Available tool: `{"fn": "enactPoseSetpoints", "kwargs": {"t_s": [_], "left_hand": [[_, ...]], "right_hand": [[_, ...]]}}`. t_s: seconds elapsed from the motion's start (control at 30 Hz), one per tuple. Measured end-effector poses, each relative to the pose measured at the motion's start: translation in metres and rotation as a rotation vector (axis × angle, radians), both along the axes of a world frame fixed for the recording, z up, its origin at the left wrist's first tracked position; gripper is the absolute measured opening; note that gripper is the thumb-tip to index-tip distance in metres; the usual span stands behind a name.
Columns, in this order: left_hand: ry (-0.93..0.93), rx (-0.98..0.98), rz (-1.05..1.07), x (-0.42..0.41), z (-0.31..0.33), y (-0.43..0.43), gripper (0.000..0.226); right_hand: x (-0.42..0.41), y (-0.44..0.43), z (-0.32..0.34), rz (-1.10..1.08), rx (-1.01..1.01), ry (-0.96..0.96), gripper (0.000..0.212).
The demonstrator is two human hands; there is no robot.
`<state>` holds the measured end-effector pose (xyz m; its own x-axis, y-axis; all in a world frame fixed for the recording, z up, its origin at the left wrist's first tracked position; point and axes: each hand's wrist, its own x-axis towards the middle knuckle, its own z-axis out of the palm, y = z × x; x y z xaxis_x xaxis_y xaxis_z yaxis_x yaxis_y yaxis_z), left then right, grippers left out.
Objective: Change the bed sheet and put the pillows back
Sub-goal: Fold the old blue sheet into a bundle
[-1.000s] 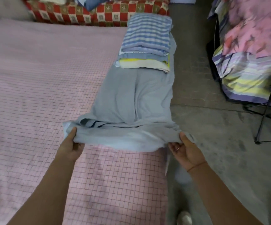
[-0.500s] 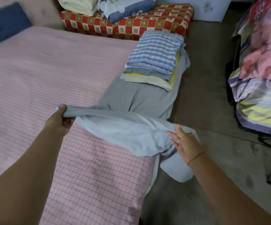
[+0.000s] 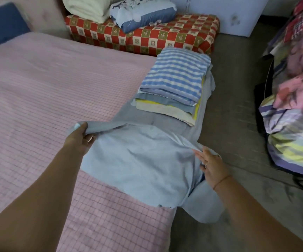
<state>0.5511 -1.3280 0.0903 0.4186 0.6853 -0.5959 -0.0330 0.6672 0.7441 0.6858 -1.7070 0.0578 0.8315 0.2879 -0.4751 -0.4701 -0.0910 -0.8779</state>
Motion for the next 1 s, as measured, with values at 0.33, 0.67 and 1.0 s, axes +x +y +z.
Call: {"fn": "enactPoseSetpoints", "kwargs": {"t_s": [0.33, 0.67, 1.0], "left_hand": [[0.269, -0.086, -0.067, 0.005, -0.089, 0.018, 0.018], [0.504, -0.139, 0.013, -0.069, -0.157, -0.04, 0.084], [-0.083, -0.236, -0.106, -0.034, -0.117, -0.05, 0.033]], "right_hand": [[-0.001, 0.029, -0.056, -0.195, 0.098, 0.367, 0.029], [-0.118, 0.031, -0.083, -0.469, 0.01, 0.691, 0.031], [-0.065, 0.046, -0.076, -0.585, 0.586, 0.646, 0.056]]}}
